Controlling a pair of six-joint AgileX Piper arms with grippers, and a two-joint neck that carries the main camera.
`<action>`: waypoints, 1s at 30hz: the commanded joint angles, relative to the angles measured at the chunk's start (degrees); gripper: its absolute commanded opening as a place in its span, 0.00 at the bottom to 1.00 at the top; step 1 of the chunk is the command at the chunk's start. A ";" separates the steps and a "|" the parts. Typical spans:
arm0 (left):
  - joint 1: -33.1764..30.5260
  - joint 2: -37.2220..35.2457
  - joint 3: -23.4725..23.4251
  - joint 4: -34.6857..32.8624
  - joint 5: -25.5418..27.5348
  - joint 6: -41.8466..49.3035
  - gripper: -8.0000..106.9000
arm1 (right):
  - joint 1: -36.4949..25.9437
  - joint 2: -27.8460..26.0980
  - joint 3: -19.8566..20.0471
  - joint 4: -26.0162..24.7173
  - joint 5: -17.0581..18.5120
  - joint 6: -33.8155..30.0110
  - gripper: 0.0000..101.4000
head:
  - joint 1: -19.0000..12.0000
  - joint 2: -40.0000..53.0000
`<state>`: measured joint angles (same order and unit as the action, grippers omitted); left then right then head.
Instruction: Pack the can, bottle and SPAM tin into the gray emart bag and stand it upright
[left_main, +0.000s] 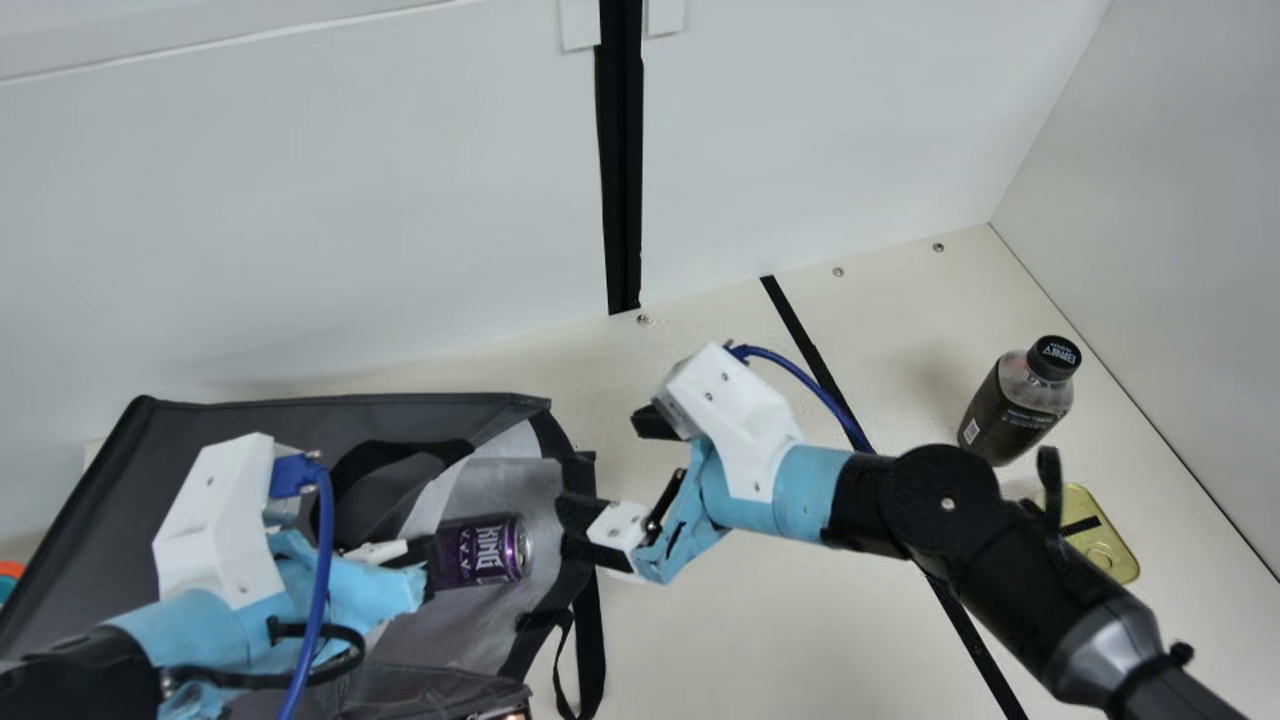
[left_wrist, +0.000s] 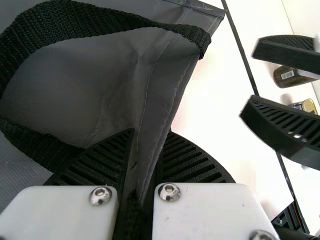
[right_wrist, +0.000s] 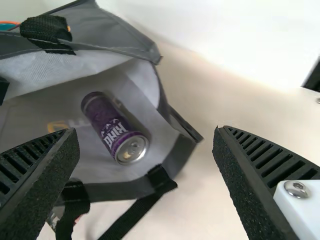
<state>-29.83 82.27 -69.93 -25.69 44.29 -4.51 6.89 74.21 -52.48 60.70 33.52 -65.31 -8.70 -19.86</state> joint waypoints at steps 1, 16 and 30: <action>0.00 0.00 0.00 0.00 0.00 0.00 0.00 | -0.44 -1.56 0.31 -1.98 -0.29 1.99 0.94 | -1.30 -0.14; 0.00 0.00 0.00 0.00 0.00 0.00 0.00 | -5.05 -9.93 1.64 -14.11 -0.44 13.92 0.94 | -1.30 -0.14; 0.00 0.00 0.00 0.00 0.00 0.00 0.00 | -11.14 -14.82 0.89 -33.70 -0.64 31.76 0.94 | -1.30 -0.14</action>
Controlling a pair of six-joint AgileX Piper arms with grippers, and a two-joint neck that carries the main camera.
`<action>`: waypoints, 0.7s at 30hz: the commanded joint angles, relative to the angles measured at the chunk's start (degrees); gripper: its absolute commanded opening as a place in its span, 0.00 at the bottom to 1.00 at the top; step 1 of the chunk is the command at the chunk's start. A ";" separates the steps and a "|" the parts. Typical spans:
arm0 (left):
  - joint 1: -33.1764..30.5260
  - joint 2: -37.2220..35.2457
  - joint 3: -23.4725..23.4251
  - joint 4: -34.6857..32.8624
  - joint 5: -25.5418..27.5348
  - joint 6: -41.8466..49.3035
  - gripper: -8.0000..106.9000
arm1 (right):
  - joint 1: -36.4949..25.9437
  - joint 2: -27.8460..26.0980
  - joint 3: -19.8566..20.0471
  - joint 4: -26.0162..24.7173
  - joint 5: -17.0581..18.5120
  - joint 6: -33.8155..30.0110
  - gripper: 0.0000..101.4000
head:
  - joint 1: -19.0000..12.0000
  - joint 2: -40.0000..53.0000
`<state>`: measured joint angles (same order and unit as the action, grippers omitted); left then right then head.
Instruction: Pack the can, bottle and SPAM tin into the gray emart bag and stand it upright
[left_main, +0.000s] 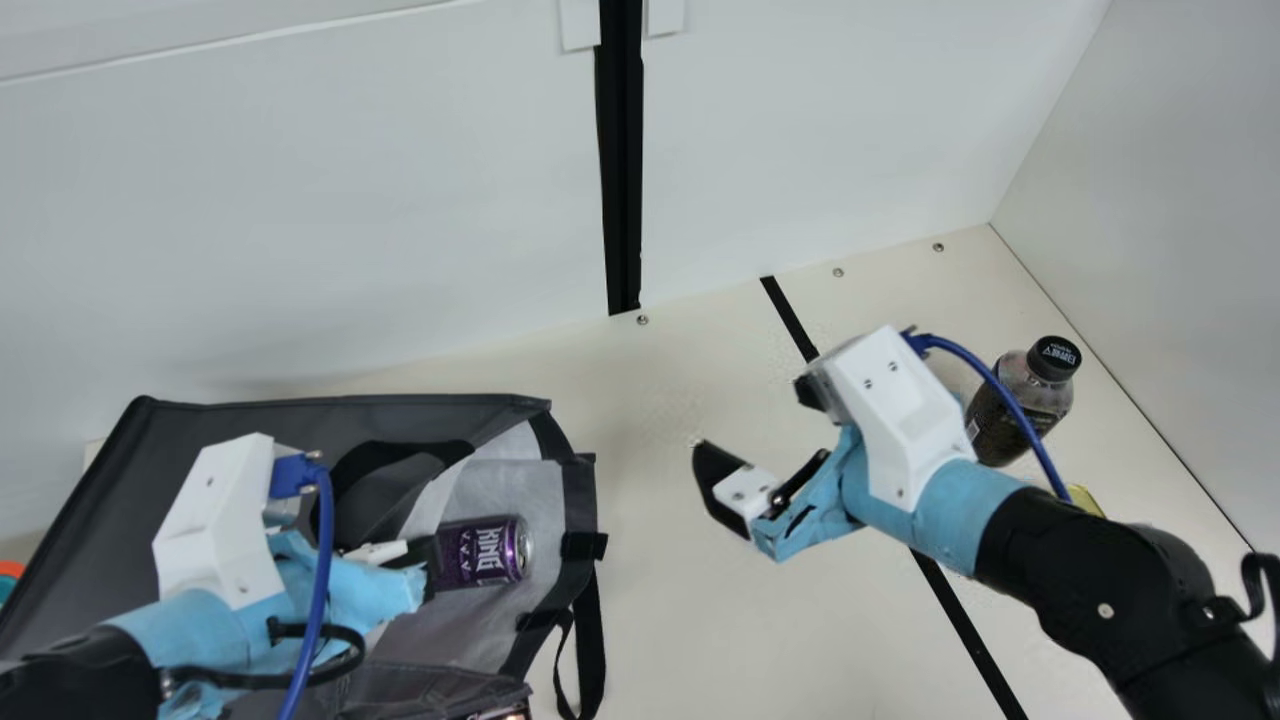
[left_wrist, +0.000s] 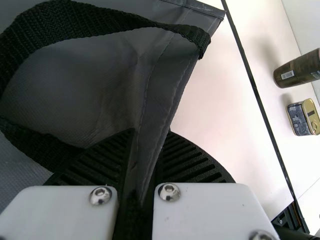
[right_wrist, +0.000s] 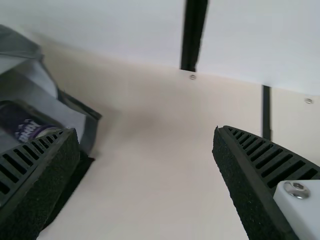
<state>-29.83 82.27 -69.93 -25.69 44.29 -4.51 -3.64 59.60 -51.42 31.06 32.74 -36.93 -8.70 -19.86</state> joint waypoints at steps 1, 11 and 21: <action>0.00 0.00 0.00 0.00 0.00 0.00 0.00 | -1.05 -0.50 -0.33 -5.65 0.34 4.88 0.94 | -1.30 -0.14; 0.00 0.00 0.00 0.00 0.00 0.00 0.00 | -4.24 -2.91 -2.62 -21.08 4.07 18.70 0.94 | -1.30 -0.14; 0.00 0.00 0.00 0.00 0.00 0.00 0.00 | -4.55 -4.27 -5.66 -37.09 10.38 33.41 0.94 | -1.30 -0.14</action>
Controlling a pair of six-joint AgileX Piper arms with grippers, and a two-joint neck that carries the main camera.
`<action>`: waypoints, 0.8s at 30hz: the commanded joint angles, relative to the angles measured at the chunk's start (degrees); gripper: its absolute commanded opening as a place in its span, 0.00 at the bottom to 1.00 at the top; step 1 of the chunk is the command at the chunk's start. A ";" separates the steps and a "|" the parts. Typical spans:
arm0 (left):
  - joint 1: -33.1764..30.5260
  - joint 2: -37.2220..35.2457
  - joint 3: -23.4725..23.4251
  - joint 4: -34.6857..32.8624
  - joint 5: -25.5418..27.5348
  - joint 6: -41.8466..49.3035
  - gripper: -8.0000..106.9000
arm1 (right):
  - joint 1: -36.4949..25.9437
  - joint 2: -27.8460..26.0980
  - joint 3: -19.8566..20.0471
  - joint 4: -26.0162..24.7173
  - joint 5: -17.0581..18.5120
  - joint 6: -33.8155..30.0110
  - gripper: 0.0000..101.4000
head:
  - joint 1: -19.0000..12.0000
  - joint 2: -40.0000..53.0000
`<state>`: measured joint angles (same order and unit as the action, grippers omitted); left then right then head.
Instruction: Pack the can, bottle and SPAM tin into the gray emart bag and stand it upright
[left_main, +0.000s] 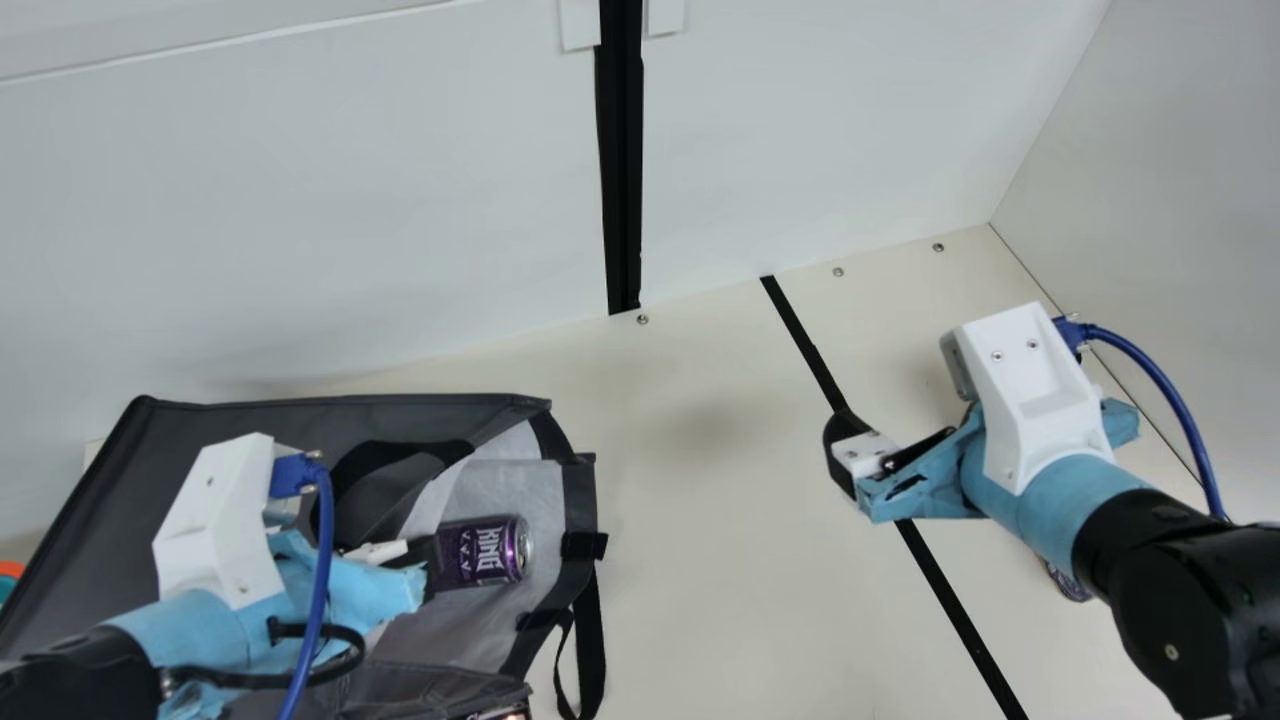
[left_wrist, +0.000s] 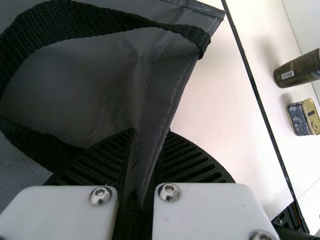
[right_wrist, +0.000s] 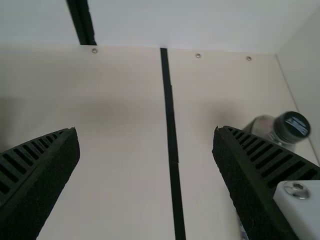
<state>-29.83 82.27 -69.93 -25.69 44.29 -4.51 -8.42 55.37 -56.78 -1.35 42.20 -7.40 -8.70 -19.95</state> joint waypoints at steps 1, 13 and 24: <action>0.00 0.00 0.00 0.00 0.00 0.00 0.00 | 0.34 -0.17 -0.60 -5.91 1.65 5.07 0.94 | -1.30 -0.05; 0.00 0.00 0.00 0.00 0.00 0.00 0.00 | 4.77 -1.80 -3.81 -18.43 10.33 17.99 0.94 | -1.30 -0.05; 0.00 0.00 0.00 0.00 0.00 0.00 0.00 | 7.95 -4.28 -5.87 -24.31 17.50 24.08 0.94 | -1.30 -0.05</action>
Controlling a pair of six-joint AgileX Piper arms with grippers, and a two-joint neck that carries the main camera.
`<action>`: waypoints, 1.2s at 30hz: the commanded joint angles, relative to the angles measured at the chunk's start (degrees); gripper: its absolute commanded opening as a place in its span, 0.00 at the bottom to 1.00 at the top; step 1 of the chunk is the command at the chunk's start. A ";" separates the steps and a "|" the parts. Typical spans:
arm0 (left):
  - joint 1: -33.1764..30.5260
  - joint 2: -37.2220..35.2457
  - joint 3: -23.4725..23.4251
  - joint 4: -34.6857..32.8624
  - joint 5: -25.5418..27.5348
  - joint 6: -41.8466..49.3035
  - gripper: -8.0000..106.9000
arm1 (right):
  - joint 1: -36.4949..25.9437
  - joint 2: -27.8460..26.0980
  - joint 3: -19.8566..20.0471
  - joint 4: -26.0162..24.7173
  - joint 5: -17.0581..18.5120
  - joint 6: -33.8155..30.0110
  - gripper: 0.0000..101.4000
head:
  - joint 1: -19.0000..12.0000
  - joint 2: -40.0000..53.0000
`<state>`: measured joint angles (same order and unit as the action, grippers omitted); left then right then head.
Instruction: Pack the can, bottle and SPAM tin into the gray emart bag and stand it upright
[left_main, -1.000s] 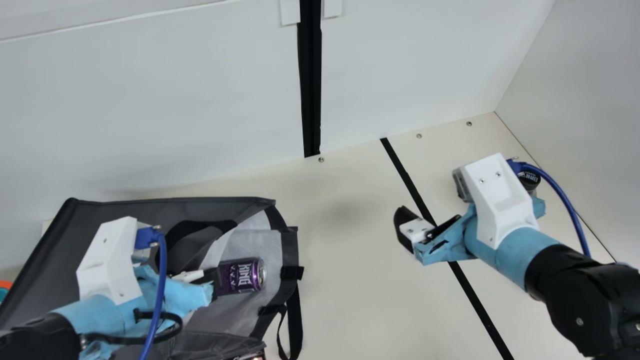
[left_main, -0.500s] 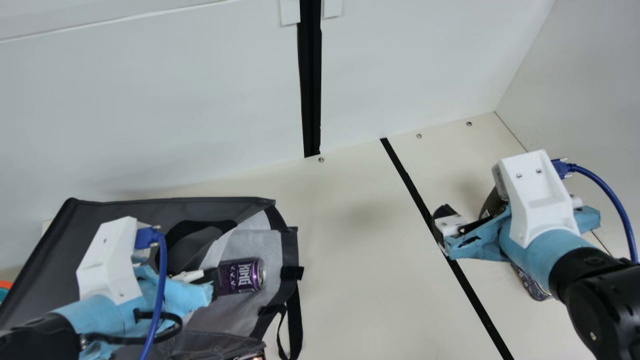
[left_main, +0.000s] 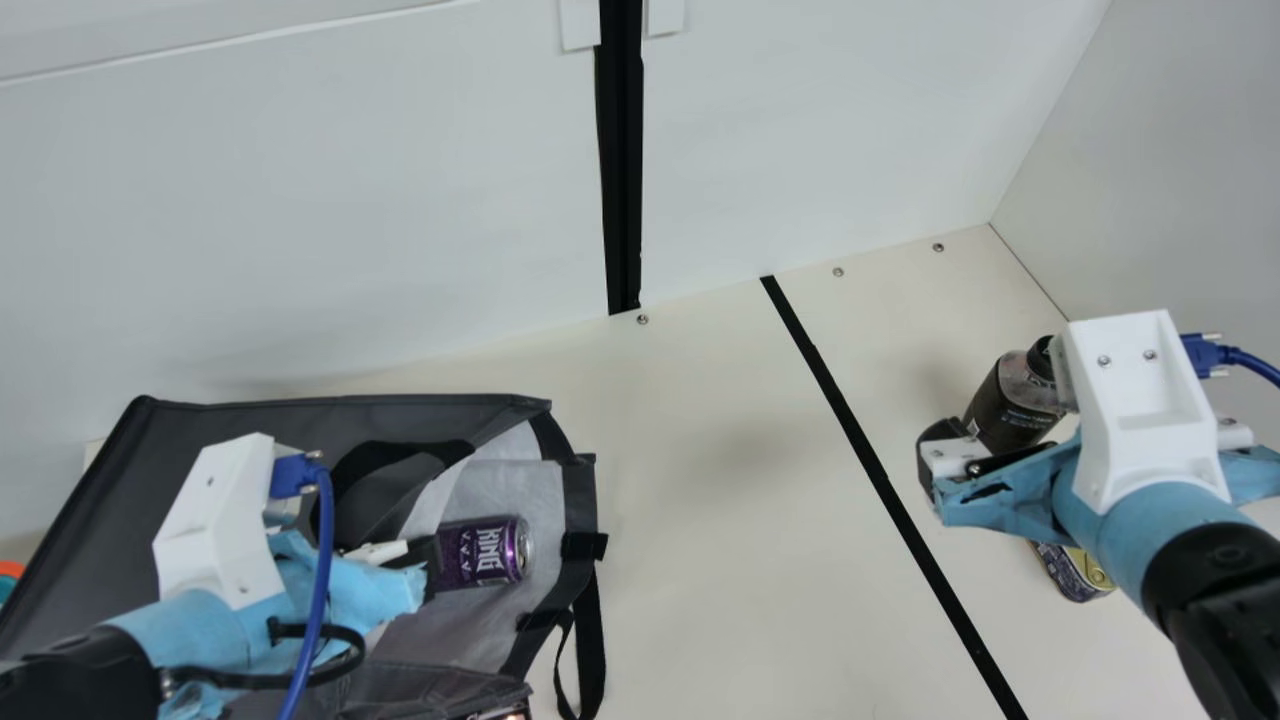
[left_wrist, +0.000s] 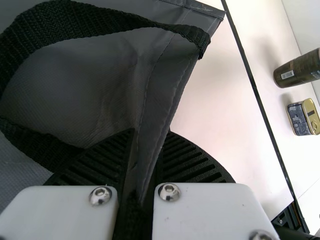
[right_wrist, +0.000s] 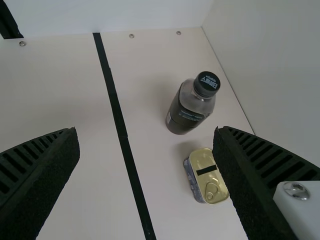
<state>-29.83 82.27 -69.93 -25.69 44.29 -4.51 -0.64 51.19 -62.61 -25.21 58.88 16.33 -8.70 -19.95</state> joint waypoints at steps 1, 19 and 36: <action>0.00 0.00 0.00 0.00 0.00 0.00 0.00 | 0.34 -0.35 -0.22 -0.75 1.41 0.65 0.94 | -1.30 -0.05; 0.00 0.00 0.00 0.00 0.00 0.00 0.00 | 2.96 -3.88 -3.29 -4.29 9.83 3.75 0.94 | -1.30 -0.05; 0.00 0.00 0.00 0.00 0.00 0.00 0.00 | -2.75 -6.16 -3.04 -1.97 11.02 0.10 0.94 | -1.30 -0.05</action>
<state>-29.83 82.27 -69.93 -25.69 44.29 -4.51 -2.57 45.14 -65.71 -27.53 70.02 16.99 -8.70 -19.95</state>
